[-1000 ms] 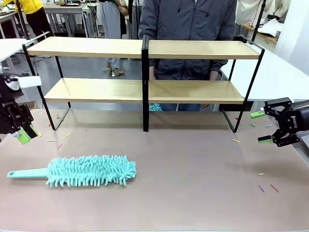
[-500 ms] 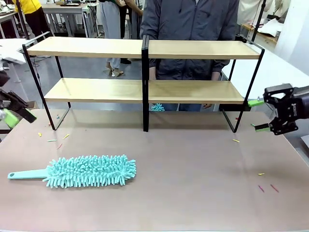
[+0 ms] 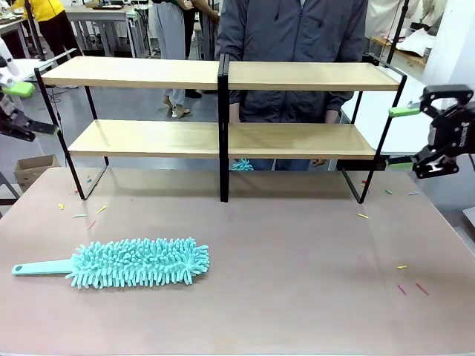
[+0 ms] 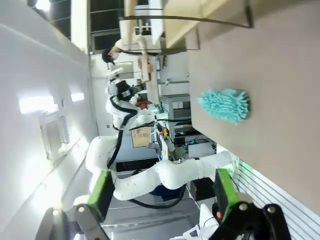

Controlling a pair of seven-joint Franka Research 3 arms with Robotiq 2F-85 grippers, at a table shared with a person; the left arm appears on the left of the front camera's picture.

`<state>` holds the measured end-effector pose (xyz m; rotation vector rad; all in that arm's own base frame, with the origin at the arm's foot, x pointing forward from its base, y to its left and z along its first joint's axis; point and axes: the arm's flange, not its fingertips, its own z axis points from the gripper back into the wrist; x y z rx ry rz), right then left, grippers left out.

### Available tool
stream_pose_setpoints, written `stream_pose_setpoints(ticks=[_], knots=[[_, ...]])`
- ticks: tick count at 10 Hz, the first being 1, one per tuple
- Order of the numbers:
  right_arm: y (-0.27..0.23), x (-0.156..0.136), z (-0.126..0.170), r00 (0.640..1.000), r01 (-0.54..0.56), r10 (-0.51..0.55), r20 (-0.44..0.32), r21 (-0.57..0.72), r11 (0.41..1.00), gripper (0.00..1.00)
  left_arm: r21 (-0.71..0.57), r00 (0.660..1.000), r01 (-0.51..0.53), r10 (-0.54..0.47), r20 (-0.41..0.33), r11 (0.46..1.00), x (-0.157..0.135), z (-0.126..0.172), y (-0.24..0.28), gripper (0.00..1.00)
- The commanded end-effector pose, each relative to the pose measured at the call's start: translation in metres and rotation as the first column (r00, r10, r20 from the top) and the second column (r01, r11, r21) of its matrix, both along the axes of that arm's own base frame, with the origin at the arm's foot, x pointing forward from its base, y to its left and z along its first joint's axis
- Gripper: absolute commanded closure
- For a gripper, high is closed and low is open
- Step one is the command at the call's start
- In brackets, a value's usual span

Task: Clean the shelves.
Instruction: Place the Duster on the table.

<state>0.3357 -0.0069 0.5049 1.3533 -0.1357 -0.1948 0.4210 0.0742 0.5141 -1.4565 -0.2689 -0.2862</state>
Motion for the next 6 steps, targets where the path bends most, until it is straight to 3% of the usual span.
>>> stream_pose_setpoints(ticks=[1, 3, 4, 6], knots=[[-0.011, -0.018, 0.011, 0.989, -0.017, 0.005, 0.148, 0.079, 0.997, 0.0, -0.229, 0.901, -0.412, 0.358, -0.245, 0.882, -0.006, 0.009, 0.009, 0.0], [-0.018, -0.02, 0.016, 0.975, 0.116, -0.124, 0.187, 0.052, 0.992, 0.0, -0.139, 0.882, -0.447, 0.41, -0.231, 0.883, -0.006, 0.008, 0.022, 0.0], [-0.013, -0.012, 0.021, 0.994, 0.008, -0.013, 0.108, 0.042, 0.999, 0.0, -0.124, 0.953, -0.256, 0.229, -0.197, 0.959, 0.002, 0.001, 0.034, 0.0], [-0.013, -0.012, 0.021, 0.994, 0.008, -0.013, 0.108, 0.042, 0.999, 0.0, -0.124, 0.953, -0.256, 0.229, -0.197, 0.959, 0.002, 0.001, 0.034, 0.0]])
